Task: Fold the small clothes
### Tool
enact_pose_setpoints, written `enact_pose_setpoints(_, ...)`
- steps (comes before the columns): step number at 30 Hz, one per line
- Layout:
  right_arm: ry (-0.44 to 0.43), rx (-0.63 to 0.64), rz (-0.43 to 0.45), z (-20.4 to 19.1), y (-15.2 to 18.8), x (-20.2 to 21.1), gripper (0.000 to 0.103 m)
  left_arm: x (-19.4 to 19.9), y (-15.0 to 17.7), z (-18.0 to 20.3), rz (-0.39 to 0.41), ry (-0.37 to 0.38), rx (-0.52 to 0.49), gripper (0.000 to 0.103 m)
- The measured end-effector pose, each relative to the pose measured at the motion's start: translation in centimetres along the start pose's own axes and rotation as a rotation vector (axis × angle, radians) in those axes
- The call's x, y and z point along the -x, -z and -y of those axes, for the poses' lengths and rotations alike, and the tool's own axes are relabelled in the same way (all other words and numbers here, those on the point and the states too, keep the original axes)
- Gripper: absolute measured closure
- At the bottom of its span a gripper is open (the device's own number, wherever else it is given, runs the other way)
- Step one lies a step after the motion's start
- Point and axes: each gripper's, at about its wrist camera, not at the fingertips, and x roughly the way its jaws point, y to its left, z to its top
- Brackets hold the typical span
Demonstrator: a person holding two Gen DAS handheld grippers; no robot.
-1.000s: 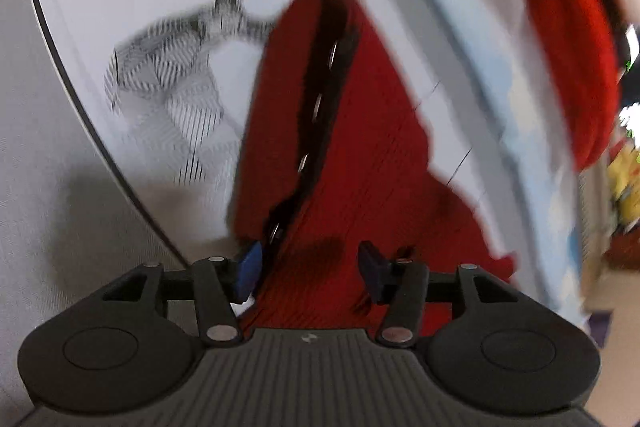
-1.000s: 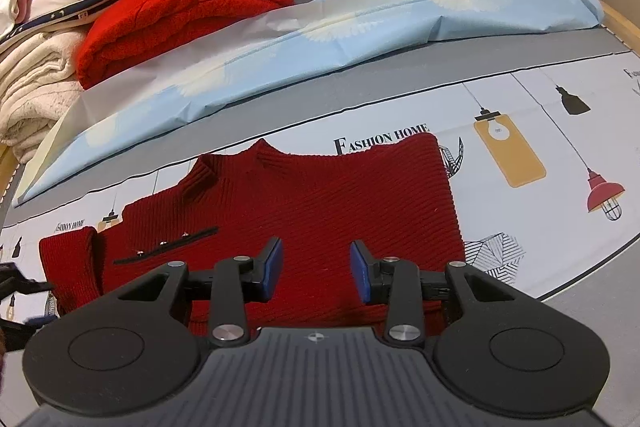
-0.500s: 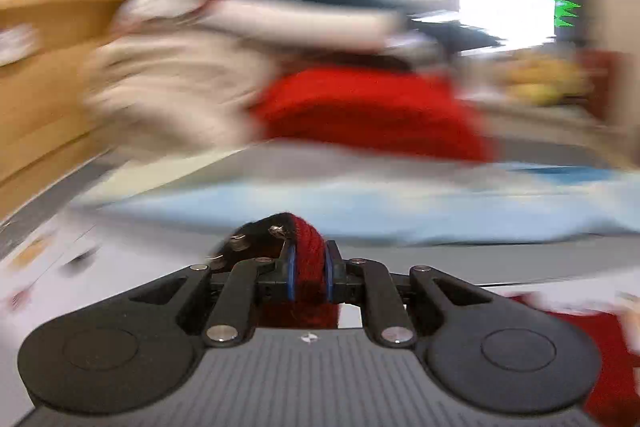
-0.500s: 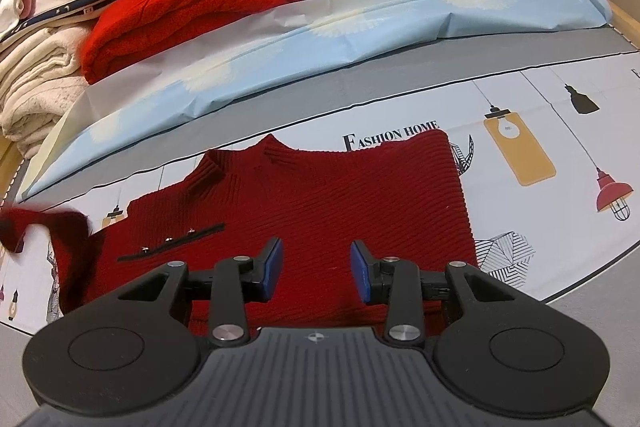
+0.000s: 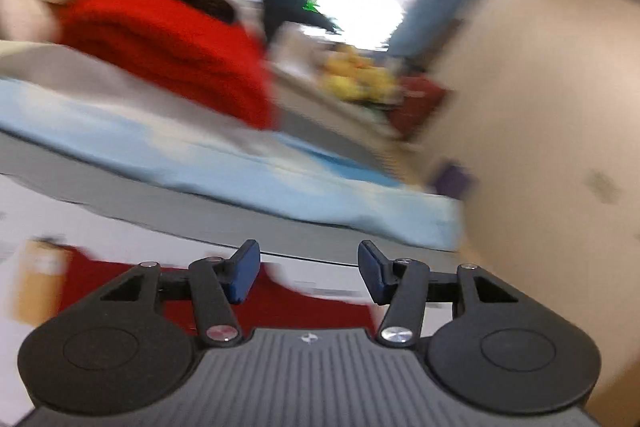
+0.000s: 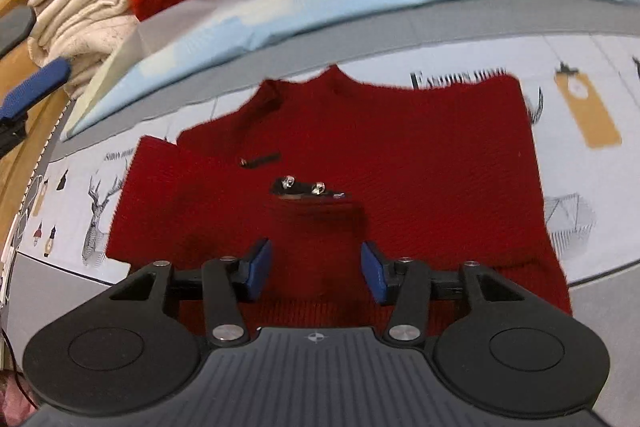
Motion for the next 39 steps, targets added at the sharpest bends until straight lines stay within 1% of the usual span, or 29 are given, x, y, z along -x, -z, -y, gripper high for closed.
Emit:
enact_pose_setpoints(1, 0.002, -0.008, -0.010, 0.1, 0.1, -0.3, 0.050, 0.1, -0.5, -0.7, -0.014, -0.081, 0.003, 0.044)
enact_pose_setpoints(3, 0.000, -0.034, -0.031, 0.6, 0.2, -0.9, 0.049, -0.3, -0.7, -2.6, -0.058, -0.278, 0.026, 0.045)
enact_pose_setpoints(4, -0.002, -0.051, -0.038, 0.8, 0.3, -1.2, 0.049, -0.4, -0.8, -4.0, -0.089, -0.349, 0.055, 0.047)
enact_pose_setpoints(5, 0.005, -0.071, -0.043, 1.2, 0.5, -1.6, 0.049, -1.0, -0.6, -5.0, -0.110, -0.393, 0.084, 0.048)
enact_pose_setpoints(8, 0.076, -0.152, -0.060, 2.6, 0.8, -2.7, 0.049, -1.6, -1.4, -7.4, -0.130, -0.447, 0.162, 0.048)
enact_pose_setpoints(10, 0.128, -0.251, -0.073, 4.2, 1.3, -3.5, 0.049, -1.0, -1.8, -7.6, -0.132, -0.463, 0.177, 0.048)
enact_pose_setpoints(11, 0.148, -0.307, -0.083, 5.1, 1.6, -3.8, 0.049, 0.0, -1.1, -7.6, -0.132, -0.464, 0.176, 0.048)
enact_pose_setpoints(12, 0.165, -0.350, -0.090, 5.7, 2.0, -4.2, 0.051, 0.2, -1.2, -7.6, -0.136, -0.465, 0.175, 0.048)
enact_pose_setpoints(14, 0.169, -0.405, -0.096, 6.4, 2.7, -4.9, 0.053, 0.3, -1.0, -8.0, -0.148, -0.465, 0.176, 0.048)
enact_pose_setpoints(16, 0.179, -0.389, -0.078, 6.0, 2.8, -4.9, 0.067, -0.3, -1.0, -8.0, -0.165, -0.474, 0.170, 0.048)
enact_pose_setpoints(17, 0.168, -0.370, -0.068, 5.7, 2.7, -4.8, 0.073, -0.2, -0.4, -7.6, -0.170, -0.475, 0.165, 0.048)
enact_pose_setpoints(19, 0.188, -0.320, -0.044, 4.8, 2.5, -4.4, 0.085, -0.5, -0.2, -7.7, -0.185, -0.476, 0.154, 0.048)
enact_pose_setpoints(20, 0.197, -0.291, -0.032, 4.5, 2.3, -4.3, 0.097, -0.3, 0.0, -7.6, -0.189, -0.476, 0.150, 0.048)
enact_pose_setpoints(22, 0.203, -0.229, 0.019, 3.9, 1.8, -3.4, 0.101, -0.4, 0.1, -7.5, -0.197, -0.476, 0.139, 0.048)
enact_pose_setpoints(24, 0.176, -0.195, 0.076, 3.6, 0.8, -2.1, 0.102, -0.5, 0.2, -7.5, -0.205, -0.477, 0.132, 0.048)
enact_pose_setpoints(26, 0.142, -0.164, 0.171, 3.3, 0.0, -0.1, 0.102, -0.6, 0.3, -7.6, -0.212, -0.479, 0.129, 0.048)
enact_pose_setpoints(28, 0.137, -0.147, 0.281, 3.5, -0.8, 1.9, 0.102, -0.8, 0.6, -7.6, -0.221, -0.480, 0.126, 0.048)
enact_pose_setpoints(31, 0.208, -0.132, 0.391, 4.6, -1.7, 3.4, 0.102, -1.2, 1.1, -7.7, -0.255, -0.471, 0.122, 0.048)
enact_pose_setpoints(32, 0.230, -0.143, 0.393, 5.1, -1.9, 3.5, 0.101, -1.5, 1.3, -7.8, -0.275, -0.460, 0.118, 0.048)
enact_pose_setpoints(33, 0.245, -0.164, 0.366, 5.7, -2.0, 3.3, 0.097, -1.8, 1.6, -7.8, -0.290, -0.452, 0.120, 0.048)
enact_pose_setpoints(35, 0.280, -0.206, 0.293, 6.8, -1.8, 2.6, 0.097, -2.3, 2.2, -8.2, -0.317, -0.442, 0.132, 0.048)
enact_pose_setpoints(36, 0.310, -0.231, 0.280, 7.3, -1.5, 2.4, 0.097, -2.5, 2.5, -8.4, -0.331, -0.435, 0.142, 0.048)
enact_pose_setpoints(37, 0.329, -0.250, 0.267, 7.7, -1.4, 2.1, 0.095, -2.8, 2.9, -8.8, -0.345, -0.425, 0.158, 0.050)
enact_pose_setpoints(38, 0.326, -0.265, 0.256, 7.9, -1.2, 2.1, 0.092, -3.1, 3.3, -9.2, -0.359, -0.418, 0.177, 0.054)
enact_pose_setpoints(39, 0.302, -0.280, 0.248, 8.1, -1.0, 2.0, 0.091, -3.5, 3.8, -9.7, -0.383, -0.421, 0.194, 0.056)
